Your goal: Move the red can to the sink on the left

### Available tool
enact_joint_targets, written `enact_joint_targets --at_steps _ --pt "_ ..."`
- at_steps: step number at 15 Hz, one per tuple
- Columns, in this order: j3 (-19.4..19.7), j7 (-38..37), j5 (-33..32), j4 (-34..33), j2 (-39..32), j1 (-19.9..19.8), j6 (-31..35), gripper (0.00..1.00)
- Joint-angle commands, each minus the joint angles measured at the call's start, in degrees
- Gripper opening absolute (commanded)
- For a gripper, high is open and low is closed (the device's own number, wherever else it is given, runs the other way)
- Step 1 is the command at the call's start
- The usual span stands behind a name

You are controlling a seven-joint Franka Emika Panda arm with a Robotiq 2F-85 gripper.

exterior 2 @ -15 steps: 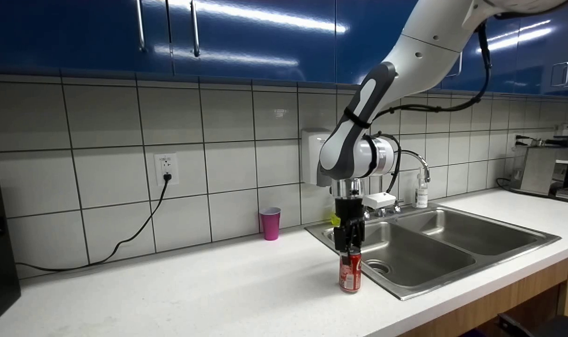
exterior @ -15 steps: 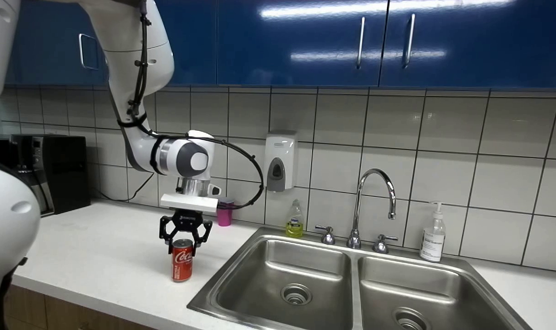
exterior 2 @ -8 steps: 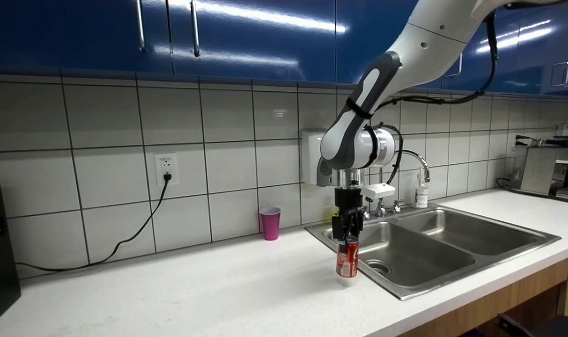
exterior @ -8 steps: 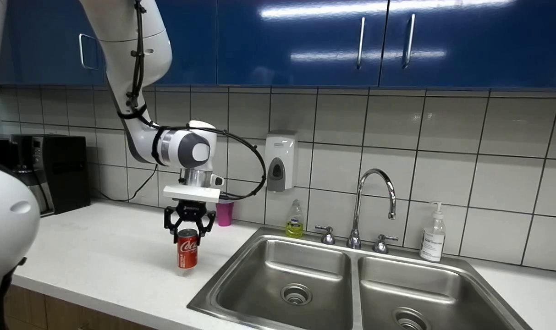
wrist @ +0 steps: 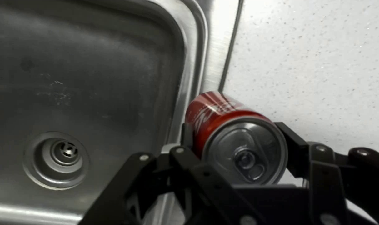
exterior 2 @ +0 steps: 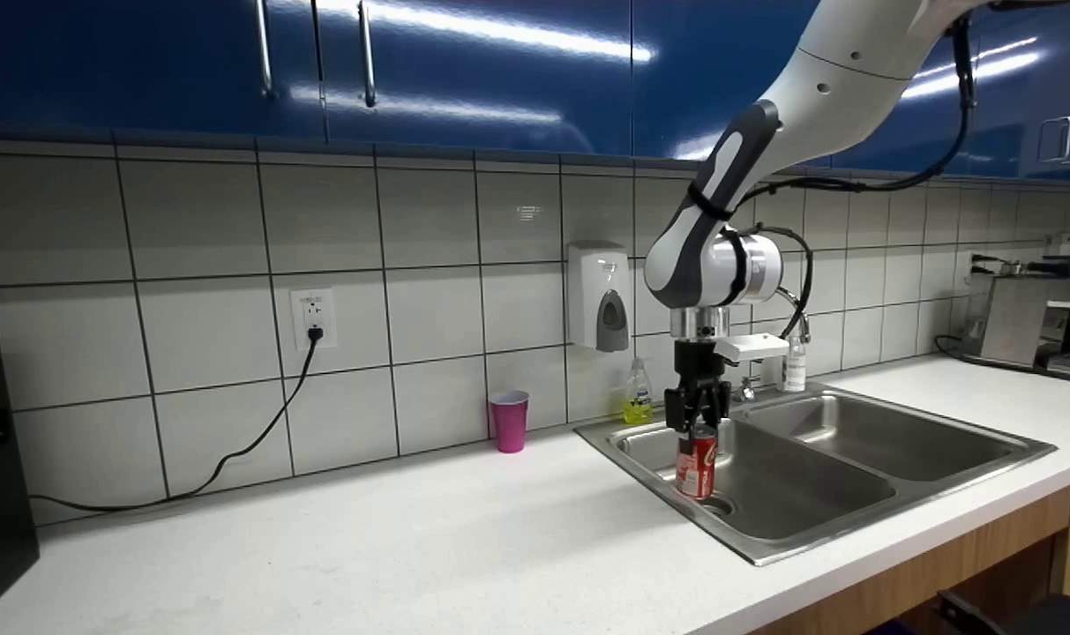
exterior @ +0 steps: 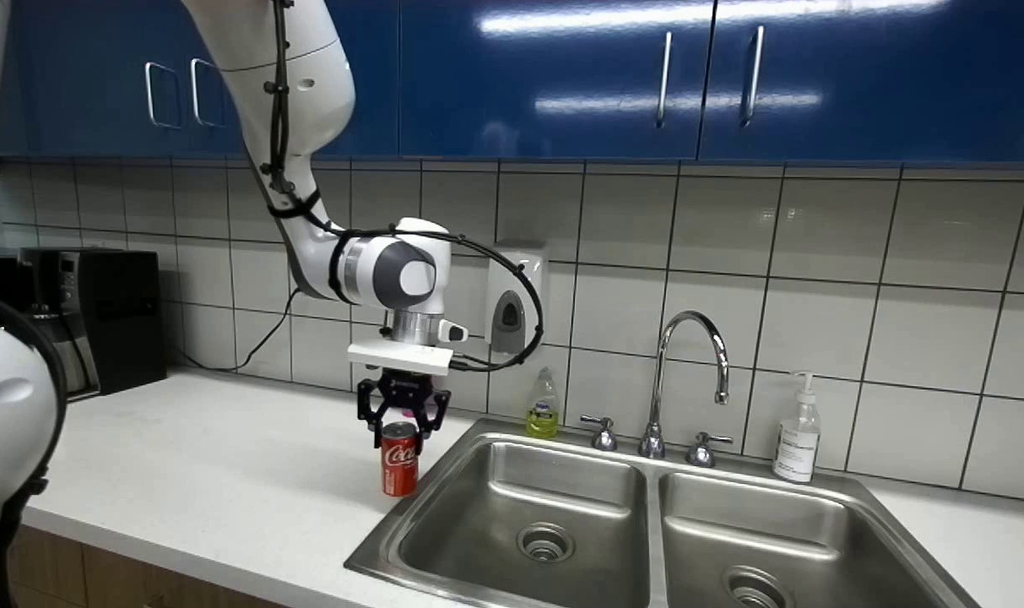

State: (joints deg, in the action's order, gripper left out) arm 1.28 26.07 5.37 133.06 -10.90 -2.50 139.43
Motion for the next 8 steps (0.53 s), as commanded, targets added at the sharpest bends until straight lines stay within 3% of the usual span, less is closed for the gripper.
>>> enact_joint_targets --at_steps 1,8 --pt "2.06 -2.79 -1.11 -0.87 -0.05 -3.08 1.04 0.4" --pt "6.11 -5.33 0.01 -5.33 -6.14 -8.2 4.84 0.4"
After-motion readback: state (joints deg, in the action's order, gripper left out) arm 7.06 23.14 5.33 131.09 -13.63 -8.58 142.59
